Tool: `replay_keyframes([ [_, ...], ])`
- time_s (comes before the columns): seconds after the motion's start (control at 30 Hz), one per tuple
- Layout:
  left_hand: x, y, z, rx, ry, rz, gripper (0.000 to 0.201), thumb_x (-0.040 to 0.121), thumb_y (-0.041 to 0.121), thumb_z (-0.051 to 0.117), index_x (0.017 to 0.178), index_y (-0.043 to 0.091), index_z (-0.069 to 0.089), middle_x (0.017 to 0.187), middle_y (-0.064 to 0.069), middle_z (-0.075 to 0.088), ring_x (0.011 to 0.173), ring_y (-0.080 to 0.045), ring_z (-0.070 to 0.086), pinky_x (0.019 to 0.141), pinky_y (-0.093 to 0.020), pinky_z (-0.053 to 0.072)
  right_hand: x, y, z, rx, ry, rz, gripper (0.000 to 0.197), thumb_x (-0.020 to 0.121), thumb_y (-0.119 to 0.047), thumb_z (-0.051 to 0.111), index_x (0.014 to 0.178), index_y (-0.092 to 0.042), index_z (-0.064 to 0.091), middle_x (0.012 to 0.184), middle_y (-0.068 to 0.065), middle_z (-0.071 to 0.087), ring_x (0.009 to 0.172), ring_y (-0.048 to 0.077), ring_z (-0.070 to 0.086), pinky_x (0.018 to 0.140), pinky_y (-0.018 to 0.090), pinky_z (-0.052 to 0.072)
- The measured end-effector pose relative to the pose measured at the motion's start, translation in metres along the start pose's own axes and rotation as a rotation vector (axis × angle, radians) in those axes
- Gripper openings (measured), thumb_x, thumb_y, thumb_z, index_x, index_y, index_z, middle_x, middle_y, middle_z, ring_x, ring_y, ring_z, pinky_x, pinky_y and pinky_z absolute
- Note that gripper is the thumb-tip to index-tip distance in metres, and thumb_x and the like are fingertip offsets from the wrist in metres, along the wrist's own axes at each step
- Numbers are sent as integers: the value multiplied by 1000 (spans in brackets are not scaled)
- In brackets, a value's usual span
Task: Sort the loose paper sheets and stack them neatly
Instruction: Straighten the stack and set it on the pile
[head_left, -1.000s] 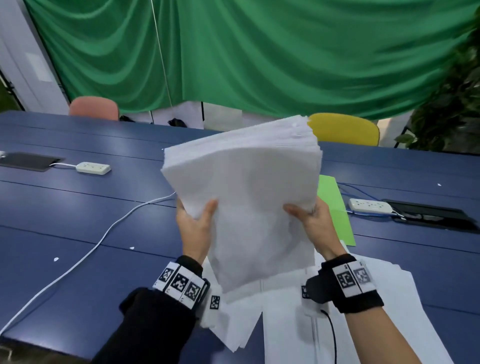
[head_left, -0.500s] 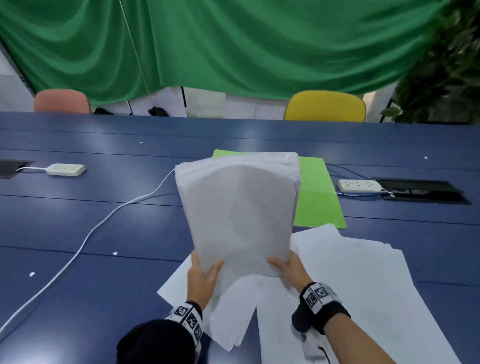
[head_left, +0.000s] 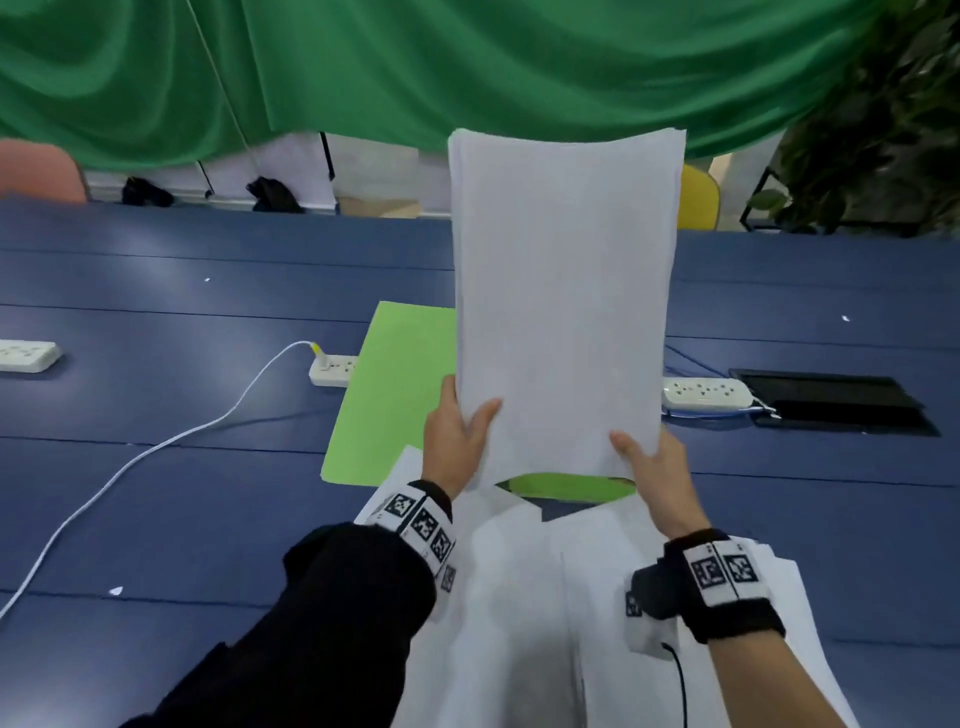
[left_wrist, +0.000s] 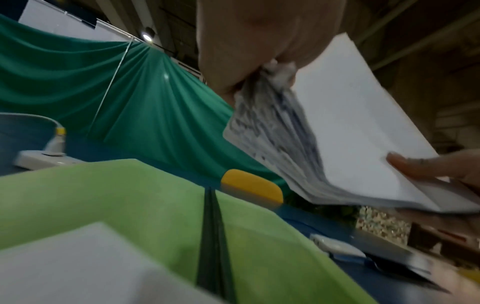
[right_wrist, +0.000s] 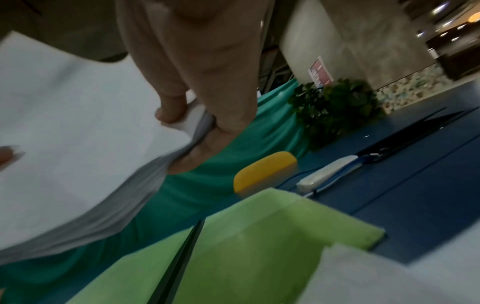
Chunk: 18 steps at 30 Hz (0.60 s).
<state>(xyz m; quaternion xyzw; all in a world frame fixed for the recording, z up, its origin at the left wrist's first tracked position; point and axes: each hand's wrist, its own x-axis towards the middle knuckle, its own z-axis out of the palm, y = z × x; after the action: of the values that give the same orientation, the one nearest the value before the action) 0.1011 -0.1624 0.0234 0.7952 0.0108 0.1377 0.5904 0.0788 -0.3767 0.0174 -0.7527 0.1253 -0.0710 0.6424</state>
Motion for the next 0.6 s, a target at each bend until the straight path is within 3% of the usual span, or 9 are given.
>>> replay_keyframes([
  [0.1, 29, -17, 35, -51, -49, -154, 37, 88, 19, 62, 117, 4, 45, 108, -5, 62, 97, -18, 60, 79, -22, 46, 43, 21, -12, -52, 22, 87, 33, 90, -7, 57, 123, -5, 54, 113, 5, 60, 102, 20, 57, 93, 33, 44],
  [0.17, 28, -51, 58, 98, -200, -365, 46, 92, 22, 56, 128, 0, 37, 125, -14, 57, 112, -25, 57, 88, -24, 42, 67, 61, -12, -164, 21, 217, 33, 88, -8, 59, 121, -3, 55, 118, 10, 61, 104, 25, 59, 93, 38, 47],
  [0.23, 16, -82, 75, 241, -337, -556, 47, 95, 22, 50, 131, -2, 33, 132, -19, 52, 119, -30, 52, 94, -30, 41, 84, 101, -10, -232, 12, 393, 26, 87, -11, 61, 111, -4, 56, 117, 15, 62, 98, 32, 61, 77, 42, 58],
  [0.27, 12, -90, 79, 252, -347, -604, 45, 96, 21, 48, 131, -3, 33, 131, -21, 52, 118, -32, 52, 94, -32, 41, 90, 117, -9, -239, 15, 457, 20, 87, -11, 61, 106, -6, 55, 113, 15, 61, 93, 32, 62, 65, 37, 60],
  [0.3, 10, -94, 82, 242, -335, -625, 44, 96, 20, 47, 131, -4, 32, 131, -22, 52, 117, -32, 52, 94, -33, 42, 96, 127, -8, -252, 24, 494, 18, 87, -11, 61, 103, -7, 53, 111, 14, 59, 91, 32, 61, 60, 34, 60],
  [0.43, 13, -96, 86, 261, -320, -661, 49, 97, 17, 45, 137, -4, 25, 133, -24, 48, 120, -34, 50, 96, -34, 40, 104, 140, -6, -353, 34, 515, 34, 84, -17, 64, 113, -4, 50, 117, 18, 57, 108, 38, 56, 88, 53, 51],
  [0.6, 16, -93, 84, 304, -363, -657, 50, 97, 19, 43, 138, -1, 22, 135, -24, 47, 120, -34, 50, 99, -37, 41, 93, 119, -4, -366, 54, 479, 33, 87, -12, 58, 117, -2, 50, 113, 16, 57, 107, 37, 55, 92, 52, 48],
])
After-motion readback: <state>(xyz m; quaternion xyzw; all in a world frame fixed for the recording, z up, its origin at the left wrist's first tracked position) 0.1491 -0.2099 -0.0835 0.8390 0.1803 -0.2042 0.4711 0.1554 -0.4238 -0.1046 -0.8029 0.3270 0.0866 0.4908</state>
